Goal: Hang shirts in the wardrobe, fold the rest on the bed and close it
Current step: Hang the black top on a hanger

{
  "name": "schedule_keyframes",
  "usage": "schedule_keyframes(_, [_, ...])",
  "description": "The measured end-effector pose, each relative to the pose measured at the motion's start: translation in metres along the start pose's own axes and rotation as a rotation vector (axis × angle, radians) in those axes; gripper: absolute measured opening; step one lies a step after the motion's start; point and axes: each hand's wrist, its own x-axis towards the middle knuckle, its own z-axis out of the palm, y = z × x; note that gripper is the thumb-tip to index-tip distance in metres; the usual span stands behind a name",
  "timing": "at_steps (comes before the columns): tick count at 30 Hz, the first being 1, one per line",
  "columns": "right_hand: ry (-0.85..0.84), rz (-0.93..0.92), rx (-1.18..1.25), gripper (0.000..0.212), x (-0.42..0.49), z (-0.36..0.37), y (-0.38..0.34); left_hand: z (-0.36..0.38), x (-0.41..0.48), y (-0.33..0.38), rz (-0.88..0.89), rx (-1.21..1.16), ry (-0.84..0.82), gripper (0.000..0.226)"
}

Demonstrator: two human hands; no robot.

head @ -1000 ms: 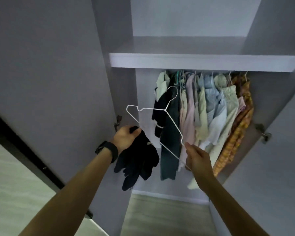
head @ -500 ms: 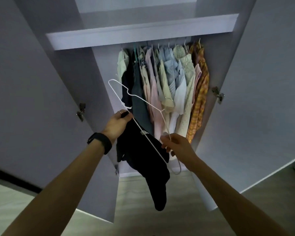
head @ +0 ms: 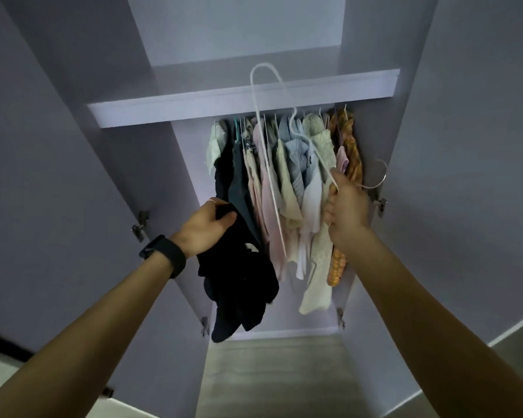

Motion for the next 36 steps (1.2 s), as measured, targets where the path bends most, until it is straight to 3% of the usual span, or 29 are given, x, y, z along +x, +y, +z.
schedule_keyframes(4, [-0.048,-0.014,0.193,0.032,-0.004,0.032,-0.01,-0.029,-0.003,0.023,0.064,0.029,0.033,0.022])
schedule_keyframes(8, [-0.058,-0.059,0.28,0.029,-0.011,0.076,-0.011,-0.062,-0.009,0.047,0.191,-0.041,0.123,0.014])
schedule_keyframes(13, [-0.102,-0.282,0.253,0.046,-0.015,0.12,-0.001,-0.108,-0.015,0.073,0.245,-0.117,0.158,0.015])
schedule_keyframes(19, [-0.202,-0.367,-0.14,0.045,-0.004,0.117,0.042,-0.16,-0.019,0.079,0.289,-0.275,0.415,0.013])
schedule_keyframes(23, [-0.215,-0.55,-0.416,0.044,0.01,0.1,0.042,-0.188,-0.018,0.054,0.213,-0.202,0.597,0.008])
schedule_keyframes(26, [-0.205,-0.68,-0.592,0.047,0.019,0.096,0.023,-0.191,-0.018,0.039,0.183,-0.017,0.671,0.003])
schedule_keyframes(30, [-0.233,-0.817,-0.869,0.036,0.023,0.099,0.008,-0.18,-0.017,0.038,0.163,0.094,0.708,0.006])
schedule_keyframes(33, [-0.25,-0.985,-0.939,0.039,0.017,0.11,-0.002,-0.171,-0.014,0.042,0.164,0.177,0.581,0.012])
schedule_keyframes(36, [-0.33,-1.094,-1.017,0.047,0.011,0.128,-0.025,-0.157,-0.008,0.045,0.217,0.067,0.485,0.003])
